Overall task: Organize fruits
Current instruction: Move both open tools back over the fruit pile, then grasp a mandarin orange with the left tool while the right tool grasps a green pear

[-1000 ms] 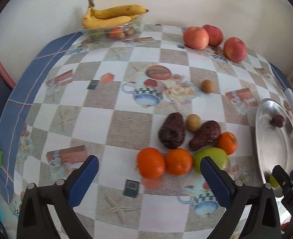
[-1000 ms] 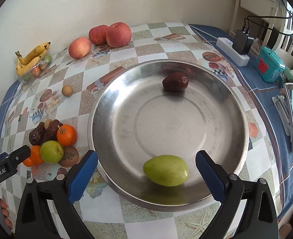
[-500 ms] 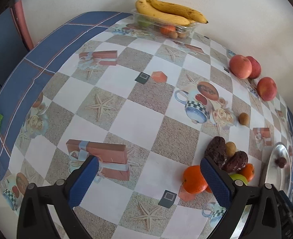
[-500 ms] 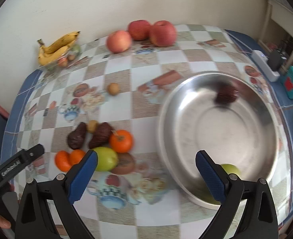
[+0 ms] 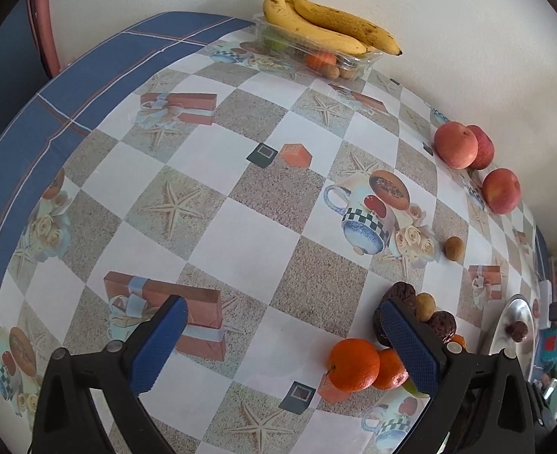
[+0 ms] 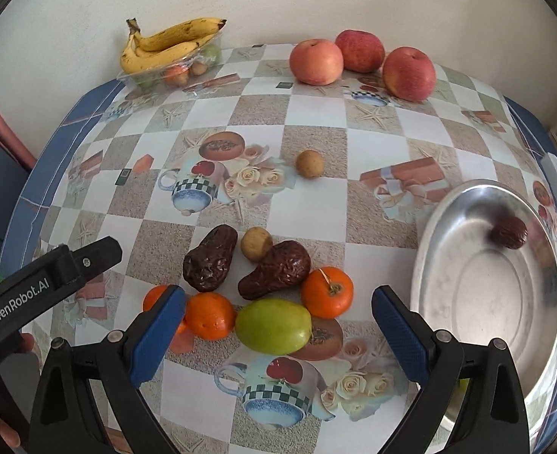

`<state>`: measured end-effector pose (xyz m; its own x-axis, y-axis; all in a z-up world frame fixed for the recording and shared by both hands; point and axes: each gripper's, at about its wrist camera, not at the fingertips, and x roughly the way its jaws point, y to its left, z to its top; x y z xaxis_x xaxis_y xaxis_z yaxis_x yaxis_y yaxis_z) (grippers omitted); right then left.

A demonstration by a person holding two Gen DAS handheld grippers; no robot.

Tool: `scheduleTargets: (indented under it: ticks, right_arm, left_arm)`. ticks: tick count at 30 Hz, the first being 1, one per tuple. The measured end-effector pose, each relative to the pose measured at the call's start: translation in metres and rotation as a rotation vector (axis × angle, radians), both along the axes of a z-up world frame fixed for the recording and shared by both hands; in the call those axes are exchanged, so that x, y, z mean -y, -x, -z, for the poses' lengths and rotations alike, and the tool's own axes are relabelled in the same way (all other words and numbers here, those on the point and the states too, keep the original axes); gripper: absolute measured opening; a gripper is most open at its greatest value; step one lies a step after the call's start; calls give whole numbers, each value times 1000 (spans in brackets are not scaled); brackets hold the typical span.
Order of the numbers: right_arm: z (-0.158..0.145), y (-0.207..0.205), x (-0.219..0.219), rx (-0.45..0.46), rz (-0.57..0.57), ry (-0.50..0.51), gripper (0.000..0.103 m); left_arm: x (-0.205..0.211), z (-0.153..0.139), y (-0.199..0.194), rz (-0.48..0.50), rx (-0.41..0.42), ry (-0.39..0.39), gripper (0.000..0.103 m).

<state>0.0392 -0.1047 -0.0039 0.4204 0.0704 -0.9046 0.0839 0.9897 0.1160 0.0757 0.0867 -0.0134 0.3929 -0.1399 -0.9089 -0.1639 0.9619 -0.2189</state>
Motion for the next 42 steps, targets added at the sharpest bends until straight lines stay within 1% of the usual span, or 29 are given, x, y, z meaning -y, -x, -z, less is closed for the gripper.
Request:
scheduleTargets:
  ticks: [2,4,8,11,15,16,18,19,20,21,22,23,24,26,27,29,30,31,33,34,35,42]
  right_arm:
    - [1,-2,-2,-2,-17,8,99]
    - [0,0,-2,4,-25,-7,99]
    - [-1,5,4,9,-17,-31,99]
    - [0,10,10,5,0,-45,99]
    - [3,14,15,3,13,-65,98]
    - [5,14,14,1,13,-66,97]
    - [11,14,12,-11,3,-64,88]
    - [14,13,12,-21,1,-65,79]
    - [18,12,11,-34,0,-69,76]
    - [22,12,11,-44,0,-75,76]
    - [26,11,11,-56,0,-83,75]
    - [29,10,10,-67,0,-89,74]
    - [32,10,10,-72,-1,-93,72]
    - [32,10,12,-68,5,-102,70]
    - [32,10,11,-66,4,-99,70]
    - [32,11,11,-66,5,-97,69]
    - [31,11,11,-64,5,-100,68]
    - [31,11,11,-62,5,-109,65]
    - [31,12,11,-60,6,-129,61]
    - [31,12,11,-59,7,-135,57]
    - [30,12,11,-59,8,-139,53]
    - [30,12,14,-62,15,-157,52]
  left_arm:
    - [5,0,-1,18,4,-5,103]
    - [10,0,-1,45,5,-2,103]
    - [22,1,2,90,-16,-10,103]
    - [26,2,6,90,-25,22,103]
    - [27,9,9,76,-67,95,101]
    - [27,12,10,74,-82,105,100]
    - [28,17,10,75,-108,131,92]
    - [29,20,10,75,-121,144,88]
    - [29,22,10,73,-133,160,87]
    - [29,25,11,71,-142,173,86]
    - [29,26,11,71,-149,184,82]
    - [29,28,11,72,-156,196,74]
    - [29,29,11,72,-162,206,72]
    - [30,32,12,75,-174,228,62]
    - [31,34,12,75,-181,243,60]
    - [31,35,14,72,-183,281,52]
    - [31,34,14,72,-182,289,50]
    - [31,34,14,74,-180,291,47]
    - [32,33,13,75,-177,281,44]
    - [32,33,13,75,-176,277,40]
    - [32,33,14,71,-175,274,39]
    - [27,32,13,54,-173,275,38]
